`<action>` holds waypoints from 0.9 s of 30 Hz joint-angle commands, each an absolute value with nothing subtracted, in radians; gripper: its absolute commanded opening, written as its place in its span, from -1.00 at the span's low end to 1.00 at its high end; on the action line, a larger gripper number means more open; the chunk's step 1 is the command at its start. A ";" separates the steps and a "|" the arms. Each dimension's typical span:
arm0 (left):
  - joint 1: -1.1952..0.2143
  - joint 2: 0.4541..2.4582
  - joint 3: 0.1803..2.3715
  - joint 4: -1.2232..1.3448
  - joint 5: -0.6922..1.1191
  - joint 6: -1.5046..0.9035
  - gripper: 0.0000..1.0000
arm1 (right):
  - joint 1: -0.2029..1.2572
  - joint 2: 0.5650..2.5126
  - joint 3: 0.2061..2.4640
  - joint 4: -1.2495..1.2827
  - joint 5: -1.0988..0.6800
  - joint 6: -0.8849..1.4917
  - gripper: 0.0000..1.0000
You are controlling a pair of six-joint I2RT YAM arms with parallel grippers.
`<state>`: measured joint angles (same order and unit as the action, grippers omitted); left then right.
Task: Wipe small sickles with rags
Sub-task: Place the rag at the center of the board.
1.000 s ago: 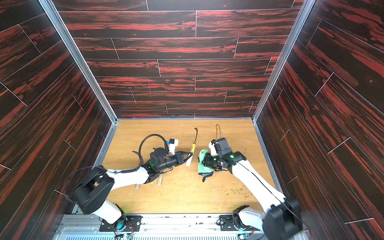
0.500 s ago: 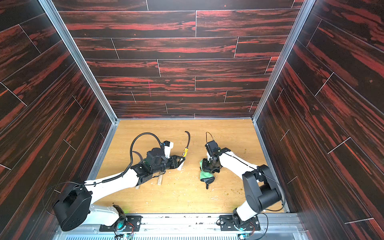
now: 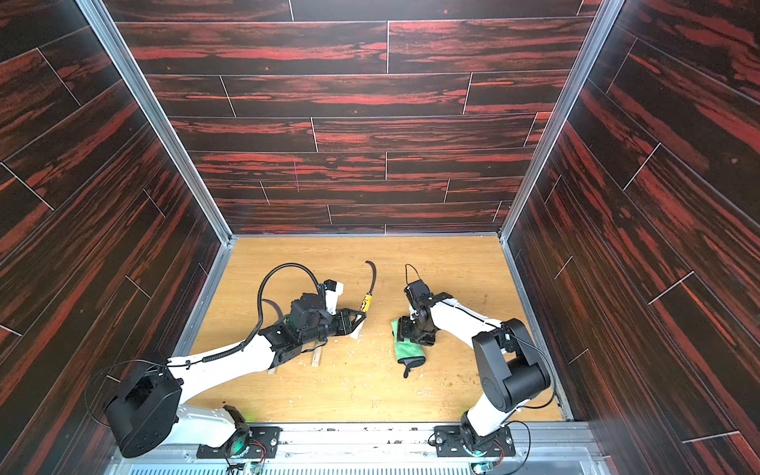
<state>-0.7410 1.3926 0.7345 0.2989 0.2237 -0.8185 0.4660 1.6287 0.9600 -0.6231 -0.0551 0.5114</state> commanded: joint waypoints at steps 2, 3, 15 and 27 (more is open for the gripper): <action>-0.746 1.394 0.737 0.309 0.220 -0.803 -1.00 | 0.468 1.557 0.991 -0.719 0.001 0.504 0.41; -0.747 1.396 0.739 0.311 0.222 -0.804 -1.00 | 0.468 1.541 0.994 -0.734 0.009 0.504 0.41; -0.747 1.412 0.750 0.327 0.232 -0.808 -1.00 | 0.483 1.455 0.999 -0.892 0.115 0.521 0.41; -0.756 1.431 0.741 0.373 0.243 -0.823 -1.00 | 0.498 1.417 1.018 -0.932 0.104 0.540 0.41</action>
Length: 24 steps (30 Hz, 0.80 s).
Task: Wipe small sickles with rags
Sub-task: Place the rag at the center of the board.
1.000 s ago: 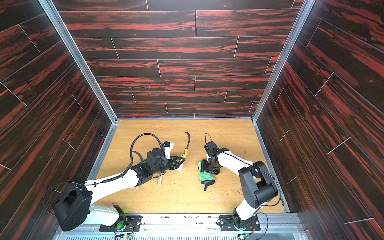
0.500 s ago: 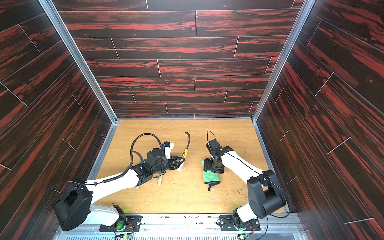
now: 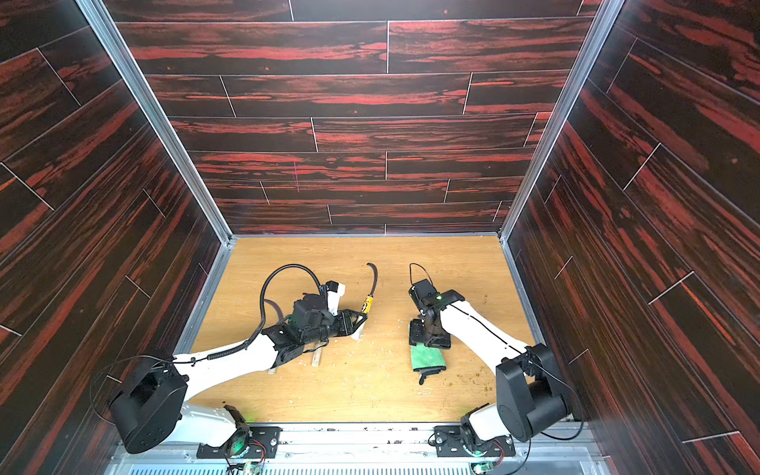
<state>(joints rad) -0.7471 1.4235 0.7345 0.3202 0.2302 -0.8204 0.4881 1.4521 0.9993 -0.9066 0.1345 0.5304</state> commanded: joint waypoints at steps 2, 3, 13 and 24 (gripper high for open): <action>-0.759 1.440 0.739 0.389 0.246 -0.831 -1.00 | 0.508 1.400 1.021 -0.920 0.080 0.541 0.42; -0.760 1.443 0.739 0.394 0.247 -0.834 -1.00 | 0.508 1.393 1.022 -0.914 0.072 0.541 0.45; -0.772 1.453 0.745 0.409 0.248 -0.833 -1.00 | 0.549 1.408 1.087 -1.014 0.158 0.546 0.54; -0.780 1.474 0.752 0.426 0.257 -0.843 -1.00 | 0.567 1.391 1.123 -1.043 0.198 0.556 0.63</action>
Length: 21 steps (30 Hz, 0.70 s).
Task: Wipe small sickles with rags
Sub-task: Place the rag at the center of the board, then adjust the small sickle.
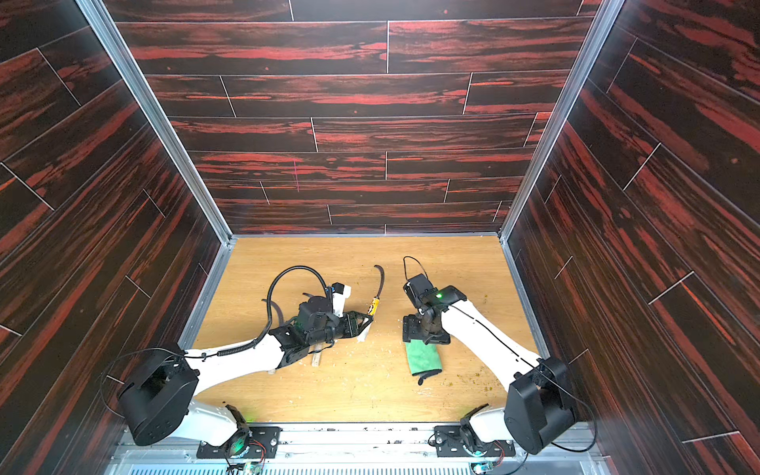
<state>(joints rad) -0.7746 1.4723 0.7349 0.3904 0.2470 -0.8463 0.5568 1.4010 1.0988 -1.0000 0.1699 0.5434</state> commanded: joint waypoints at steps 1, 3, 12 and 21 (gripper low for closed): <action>-0.781 1.472 0.751 0.425 0.256 -0.843 -1.00 | 0.572 1.390 1.133 -1.051 0.202 0.557 0.63; -0.780 1.469 0.749 0.426 0.255 -0.843 -1.00 | 0.582 1.385 1.148 -1.056 0.209 0.557 0.63; -0.797 1.453 0.710 0.549 0.324 -0.882 -1.00 | 0.586 1.280 1.142 -0.745 -0.017 0.527 0.56; -0.840 1.474 0.665 0.697 0.315 -0.949 -1.00 | 0.584 1.300 1.156 -0.590 -0.144 0.600 0.36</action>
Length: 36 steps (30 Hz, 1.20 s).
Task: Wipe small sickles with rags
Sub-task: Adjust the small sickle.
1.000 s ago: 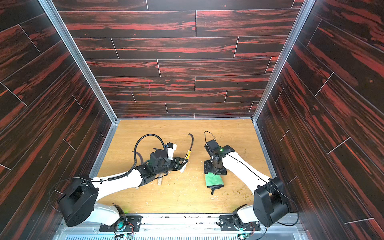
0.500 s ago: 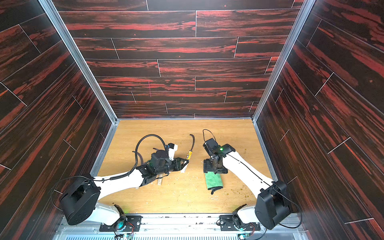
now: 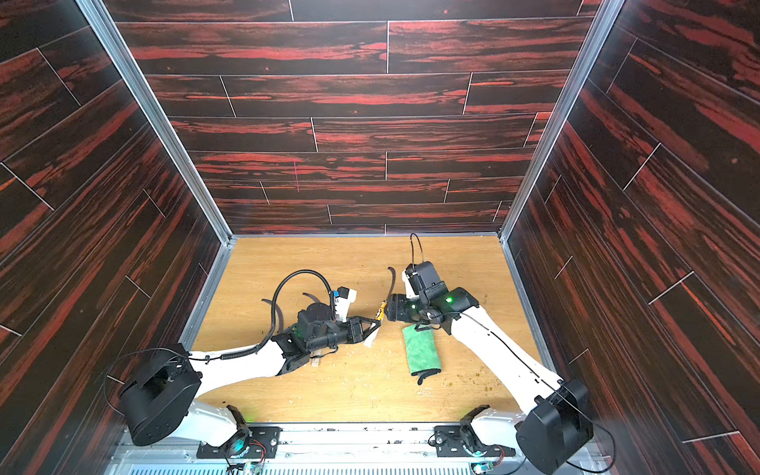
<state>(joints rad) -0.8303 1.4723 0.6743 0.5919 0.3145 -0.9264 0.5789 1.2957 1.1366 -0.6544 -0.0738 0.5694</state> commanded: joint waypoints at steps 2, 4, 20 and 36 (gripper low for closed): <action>-0.842 1.477 0.658 0.738 0.305 -0.964 -1.00 | 0.584 1.312 1.150 -0.577 -0.165 0.616 0.27; -0.843 1.476 0.656 0.764 0.299 -0.973 -1.00 | 0.584 1.322 1.141 -0.564 -0.171 0.629 0.22; -0.853 1.481 0.661 0.832 0.301 -0.998 -1.00 | 0.583 1.335 1.128 -0.499 -0.253 0.652 -0.70; -0.889 1.458 0.788 0.478 0.281 -0.840 0.18 | 0.583 1.328 1.151 -0.548 -0.187 0.694 -0.99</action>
<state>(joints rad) -0.8810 1.4807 0.7452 0.5896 0.2943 -0.9104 0.5785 1.3128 1.1358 -0.5339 -0.1955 0.6781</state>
